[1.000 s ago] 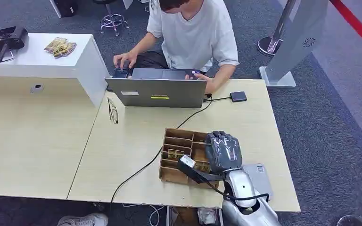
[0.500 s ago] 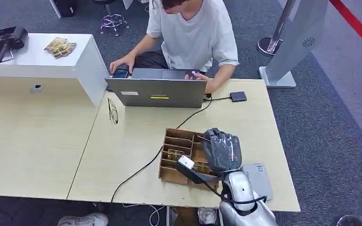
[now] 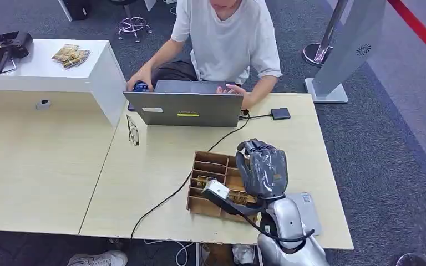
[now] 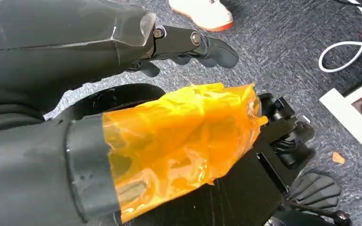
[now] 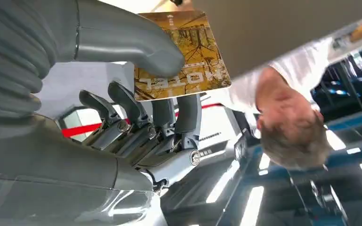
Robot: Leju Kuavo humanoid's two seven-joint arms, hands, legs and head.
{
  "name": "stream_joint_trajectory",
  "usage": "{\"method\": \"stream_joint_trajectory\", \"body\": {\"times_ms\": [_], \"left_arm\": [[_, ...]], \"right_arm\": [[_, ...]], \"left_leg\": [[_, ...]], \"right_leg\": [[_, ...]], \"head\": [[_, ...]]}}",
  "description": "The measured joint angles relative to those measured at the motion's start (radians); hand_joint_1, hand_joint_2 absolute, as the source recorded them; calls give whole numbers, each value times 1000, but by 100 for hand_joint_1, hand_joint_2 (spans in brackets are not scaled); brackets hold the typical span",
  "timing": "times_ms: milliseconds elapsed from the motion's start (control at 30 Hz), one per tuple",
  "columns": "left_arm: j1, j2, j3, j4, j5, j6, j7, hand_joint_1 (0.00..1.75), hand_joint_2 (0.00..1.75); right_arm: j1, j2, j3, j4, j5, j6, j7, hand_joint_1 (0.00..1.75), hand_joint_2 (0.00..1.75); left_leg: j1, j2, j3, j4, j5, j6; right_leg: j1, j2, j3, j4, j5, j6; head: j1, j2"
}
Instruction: Pass the card to the sensor for recognition and then transmit it.
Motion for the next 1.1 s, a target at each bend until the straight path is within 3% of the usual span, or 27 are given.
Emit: {"method": "stream_joint_trajectory", "body": {"times_ms": [467,1100], "left_arm": [[0,0,0,0,13,2,-11,0,0],[-2,-1,-7,0,-11,-7,-9,0,0]], "right_arm": [[-5,0,33,-112,-11,-6,-22,175,175],[-98,22,49,-116,-10,20,-14,175,175]], "left_leg": [[0,0,0,0,0,0],[0,0,0,0,0,0]], "right_leg": [[0,0,0,0,0,0],[0,0,0,0,0,0]], "head": [[0,0],[0,0]]}}
